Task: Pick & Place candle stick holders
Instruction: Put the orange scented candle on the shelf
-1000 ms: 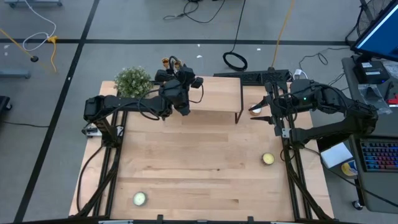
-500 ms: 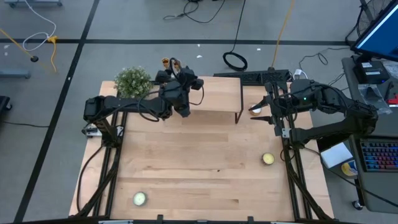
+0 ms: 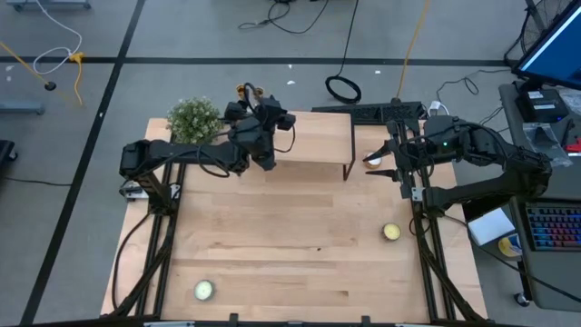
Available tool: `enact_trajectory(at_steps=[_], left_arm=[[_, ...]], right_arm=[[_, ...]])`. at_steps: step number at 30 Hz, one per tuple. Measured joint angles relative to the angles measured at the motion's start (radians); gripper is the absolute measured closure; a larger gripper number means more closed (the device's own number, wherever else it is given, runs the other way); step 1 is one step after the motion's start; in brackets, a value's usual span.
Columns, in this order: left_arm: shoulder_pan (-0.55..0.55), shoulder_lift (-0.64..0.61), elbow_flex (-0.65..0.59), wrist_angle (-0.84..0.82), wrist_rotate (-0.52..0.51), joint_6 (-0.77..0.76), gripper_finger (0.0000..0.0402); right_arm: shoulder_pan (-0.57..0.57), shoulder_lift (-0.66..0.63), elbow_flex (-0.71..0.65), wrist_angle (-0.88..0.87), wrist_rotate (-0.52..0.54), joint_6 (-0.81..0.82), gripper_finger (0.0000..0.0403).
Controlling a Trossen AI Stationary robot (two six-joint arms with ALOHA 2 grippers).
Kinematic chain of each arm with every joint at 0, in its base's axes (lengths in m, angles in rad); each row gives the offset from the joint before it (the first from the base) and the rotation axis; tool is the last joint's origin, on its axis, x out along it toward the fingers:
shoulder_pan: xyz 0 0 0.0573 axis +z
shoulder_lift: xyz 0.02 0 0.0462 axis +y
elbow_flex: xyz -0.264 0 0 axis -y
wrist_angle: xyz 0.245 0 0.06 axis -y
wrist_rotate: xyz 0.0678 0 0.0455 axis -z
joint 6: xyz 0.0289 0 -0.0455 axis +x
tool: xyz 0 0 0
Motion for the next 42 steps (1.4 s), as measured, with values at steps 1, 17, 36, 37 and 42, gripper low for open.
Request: enact_trajectory(at_steps=[1, 17, 36, 37, 42], left_arm=[[-0.002, -0.002, 0.000, 0.003, 0.002, -0.002, 0.0074], [-0.013, -0.010, 0.081, 0.103, 0.039, 0.126, 0.0075], [-0.111, -0.010, 0.313, 0.100, 0.025, 0.292, 0.0075], [-0.117, -0.010, 0.317, 0.100, 0.026, 0.295, 0.0075], [-0.140, -0.010, 0.319, 0.099, 0.027, 0.333, 0.0075]], right_arm=[[0.000, 0.000, 0.000, 0.000, 0.000, 0.000, 0.0273], [0.000, 0.000, 0.000, 0.000, 0.000, -0.002, 0.0273], [0.000, 0.000, 0.000, -0.022, 0.004, 0.000, 0.0273], [0.000, 0.000, 0.000, -0.023, 0.004, 0.000, 0.0273], [0.000, 0.000, 0.000, -0.022, 0.004, 0.001, 0.0273]])
